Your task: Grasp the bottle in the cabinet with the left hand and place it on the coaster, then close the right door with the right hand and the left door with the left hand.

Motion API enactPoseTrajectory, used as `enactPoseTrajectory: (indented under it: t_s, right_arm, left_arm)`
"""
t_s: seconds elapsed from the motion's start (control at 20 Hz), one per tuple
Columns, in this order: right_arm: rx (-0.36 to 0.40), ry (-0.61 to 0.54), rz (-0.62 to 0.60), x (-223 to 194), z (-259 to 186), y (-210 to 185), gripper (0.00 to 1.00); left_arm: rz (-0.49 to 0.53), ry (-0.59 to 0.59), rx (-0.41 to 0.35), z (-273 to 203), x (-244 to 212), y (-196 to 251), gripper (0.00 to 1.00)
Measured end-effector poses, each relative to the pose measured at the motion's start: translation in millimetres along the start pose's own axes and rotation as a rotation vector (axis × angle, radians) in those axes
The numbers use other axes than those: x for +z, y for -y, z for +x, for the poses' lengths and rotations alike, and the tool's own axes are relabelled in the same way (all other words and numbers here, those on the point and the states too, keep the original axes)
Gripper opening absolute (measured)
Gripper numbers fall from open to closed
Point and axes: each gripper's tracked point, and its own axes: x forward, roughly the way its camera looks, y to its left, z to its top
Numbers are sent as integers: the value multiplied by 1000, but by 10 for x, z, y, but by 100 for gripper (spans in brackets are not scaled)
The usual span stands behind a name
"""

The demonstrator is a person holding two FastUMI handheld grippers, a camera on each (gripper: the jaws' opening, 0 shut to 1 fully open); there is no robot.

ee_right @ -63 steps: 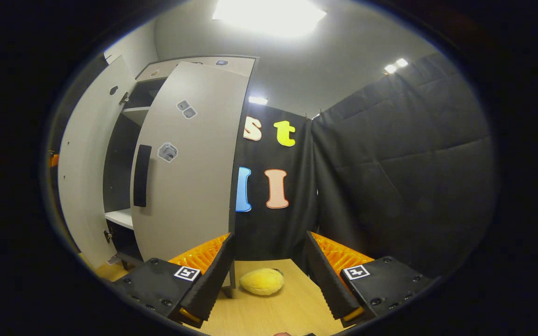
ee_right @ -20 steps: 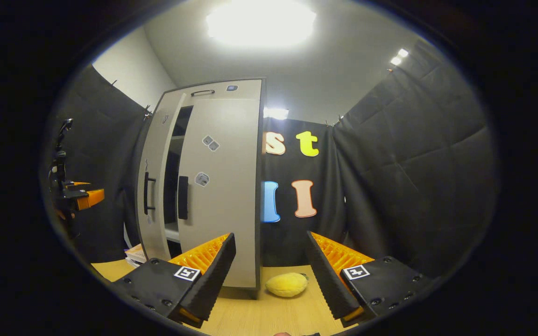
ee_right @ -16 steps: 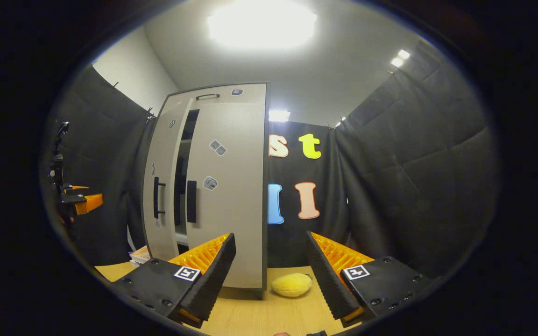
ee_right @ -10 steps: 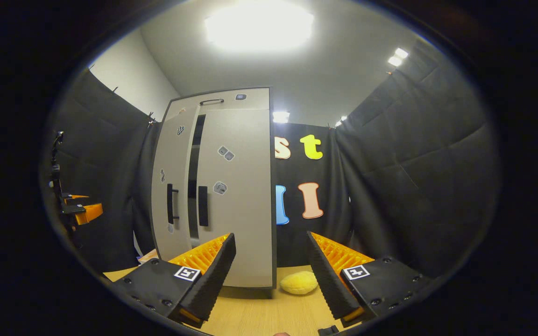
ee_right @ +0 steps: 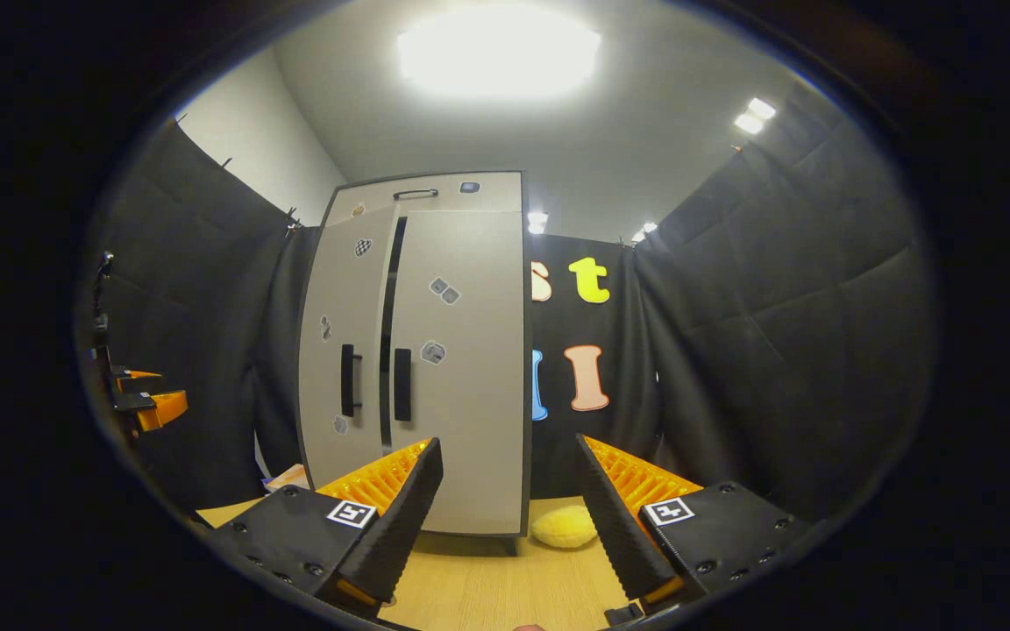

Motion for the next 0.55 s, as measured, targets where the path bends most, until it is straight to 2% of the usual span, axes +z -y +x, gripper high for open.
enactPoseTrajectory:
  t_s: [0.45, 0.5, 0.55]
  right_arm:
    - [1, -2, -26, -1, -136, -67, 95]
    - [-2, 2, -28, 13, -143, -60, 91]
    - [-3, 4, -28, 20, -150, -56, 95]
  left_arm:
    - [-10, -17, -11, -97, -44, -87, 96]
    - [-9, -18, -11, -95, -45, -94, 96]
    - [-9, -16, -13, -100, -37, -87, 96]
